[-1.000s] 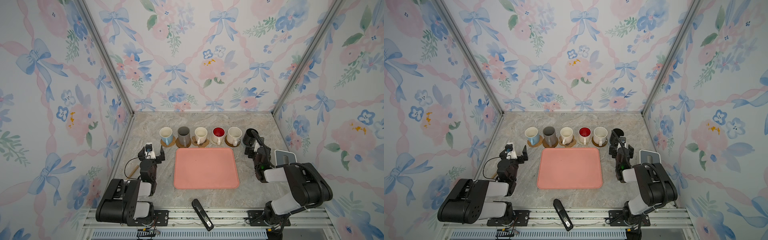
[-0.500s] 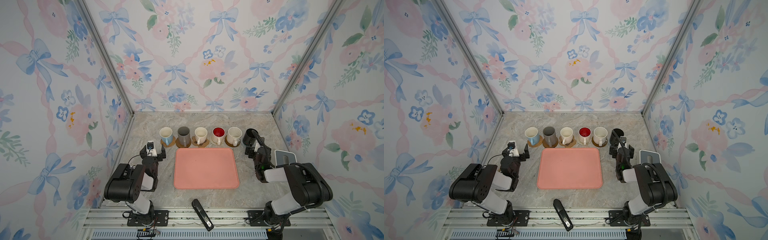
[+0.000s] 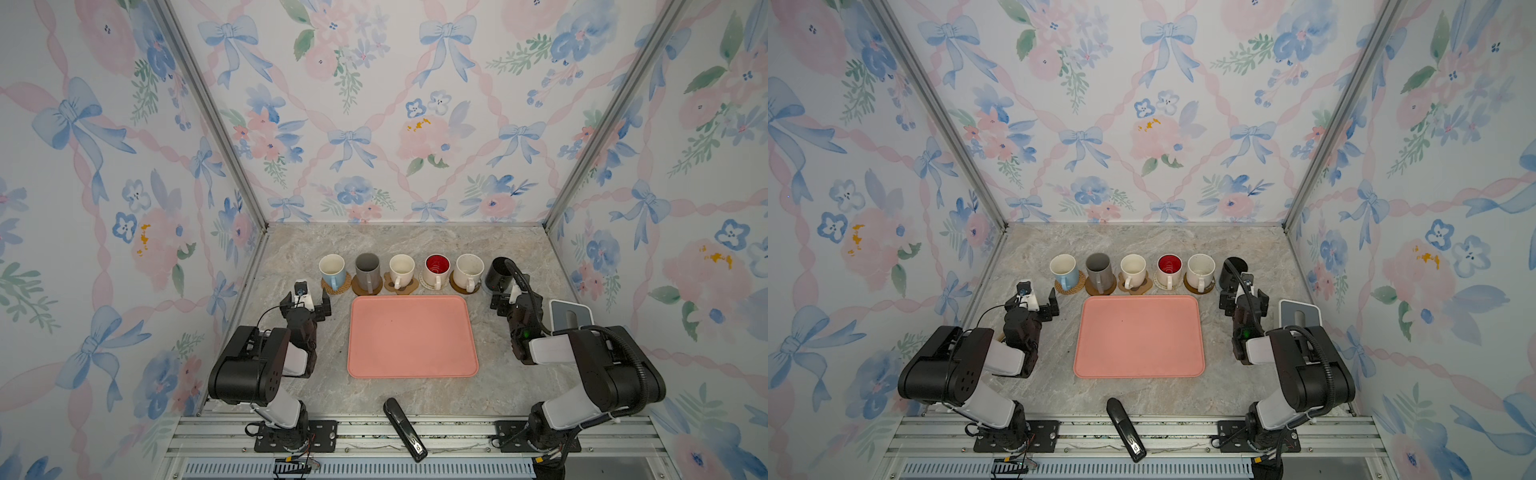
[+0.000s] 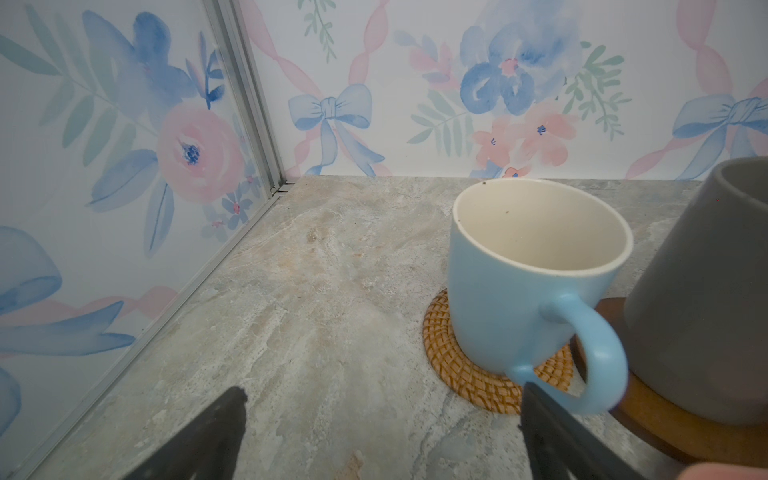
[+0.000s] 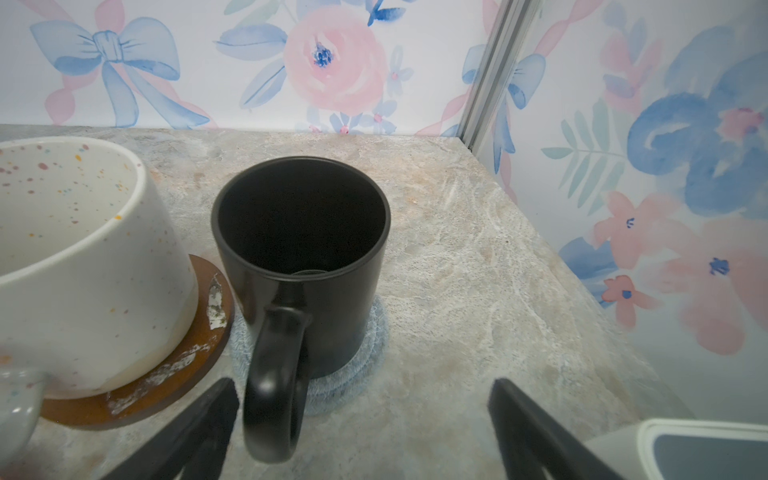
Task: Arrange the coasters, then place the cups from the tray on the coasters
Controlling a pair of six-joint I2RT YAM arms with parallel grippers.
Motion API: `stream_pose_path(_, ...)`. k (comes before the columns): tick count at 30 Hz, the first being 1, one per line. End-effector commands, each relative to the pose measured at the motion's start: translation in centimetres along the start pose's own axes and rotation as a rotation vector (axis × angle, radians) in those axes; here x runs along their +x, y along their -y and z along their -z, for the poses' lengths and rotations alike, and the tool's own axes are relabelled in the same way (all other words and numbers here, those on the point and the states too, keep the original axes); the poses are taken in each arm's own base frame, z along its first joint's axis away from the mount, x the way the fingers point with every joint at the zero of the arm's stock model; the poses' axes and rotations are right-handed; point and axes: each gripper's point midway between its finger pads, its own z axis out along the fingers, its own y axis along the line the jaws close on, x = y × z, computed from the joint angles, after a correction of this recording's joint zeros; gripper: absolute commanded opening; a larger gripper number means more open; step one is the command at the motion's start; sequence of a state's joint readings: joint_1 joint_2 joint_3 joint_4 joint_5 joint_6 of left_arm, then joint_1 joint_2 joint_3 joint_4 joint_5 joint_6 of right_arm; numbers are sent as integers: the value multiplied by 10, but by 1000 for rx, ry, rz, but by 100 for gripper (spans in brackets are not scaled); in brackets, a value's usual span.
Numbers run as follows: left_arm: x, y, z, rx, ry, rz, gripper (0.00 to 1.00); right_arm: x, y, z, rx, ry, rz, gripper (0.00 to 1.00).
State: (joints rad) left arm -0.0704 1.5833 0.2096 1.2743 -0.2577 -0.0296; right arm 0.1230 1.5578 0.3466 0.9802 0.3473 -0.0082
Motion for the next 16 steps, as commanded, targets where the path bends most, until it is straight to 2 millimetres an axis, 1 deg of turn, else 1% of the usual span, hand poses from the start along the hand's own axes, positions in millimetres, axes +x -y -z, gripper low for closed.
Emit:
stream_pose_path(1, -6, -4, -1, -18, 16, 14, 98, -7, 1, -3, -1, 12, -15, 97)
stream_pose_path(16, -6, -2, -2, -11, 15, 9, 98, -6, 0, -5, -15, 3, -20, 97)
